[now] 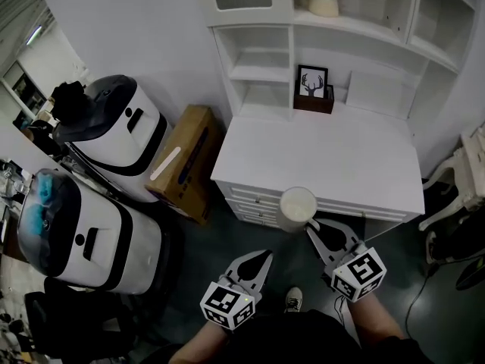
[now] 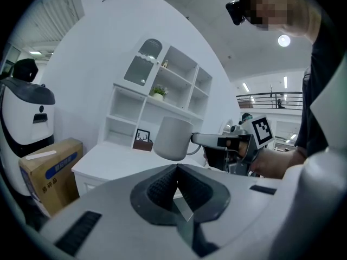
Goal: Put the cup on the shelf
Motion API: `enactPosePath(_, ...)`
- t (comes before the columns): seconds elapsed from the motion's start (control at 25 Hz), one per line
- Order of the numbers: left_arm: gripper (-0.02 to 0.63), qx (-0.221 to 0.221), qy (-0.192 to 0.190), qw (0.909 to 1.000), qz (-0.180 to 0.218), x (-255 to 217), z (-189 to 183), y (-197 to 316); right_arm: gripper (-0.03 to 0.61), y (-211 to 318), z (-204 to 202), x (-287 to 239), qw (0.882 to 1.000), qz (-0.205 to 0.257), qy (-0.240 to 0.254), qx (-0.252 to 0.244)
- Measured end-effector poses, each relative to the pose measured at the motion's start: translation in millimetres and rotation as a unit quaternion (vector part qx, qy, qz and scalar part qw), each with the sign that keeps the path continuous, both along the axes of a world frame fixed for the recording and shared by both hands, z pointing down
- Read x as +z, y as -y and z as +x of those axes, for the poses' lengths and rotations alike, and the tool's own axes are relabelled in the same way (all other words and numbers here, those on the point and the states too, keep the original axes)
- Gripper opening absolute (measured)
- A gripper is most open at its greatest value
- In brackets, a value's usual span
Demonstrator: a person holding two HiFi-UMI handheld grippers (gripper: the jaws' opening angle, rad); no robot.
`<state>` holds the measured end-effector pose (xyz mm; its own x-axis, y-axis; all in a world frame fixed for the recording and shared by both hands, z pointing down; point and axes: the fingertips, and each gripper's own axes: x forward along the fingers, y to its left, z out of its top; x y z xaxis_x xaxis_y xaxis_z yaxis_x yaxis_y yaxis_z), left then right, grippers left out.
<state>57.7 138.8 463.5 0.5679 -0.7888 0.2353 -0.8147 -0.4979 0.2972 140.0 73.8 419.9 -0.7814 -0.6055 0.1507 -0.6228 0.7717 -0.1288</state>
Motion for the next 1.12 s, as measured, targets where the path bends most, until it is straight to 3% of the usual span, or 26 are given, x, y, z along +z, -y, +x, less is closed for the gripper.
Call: enactPosePath(1.12, 0.005, -0.033, 0.022, 0.9992, 0.004, -8.8, 60.2, 27.7, 0.032, 35.0, 52.8, -5.4, 0.999, 0.005, 0.019, -0.04)
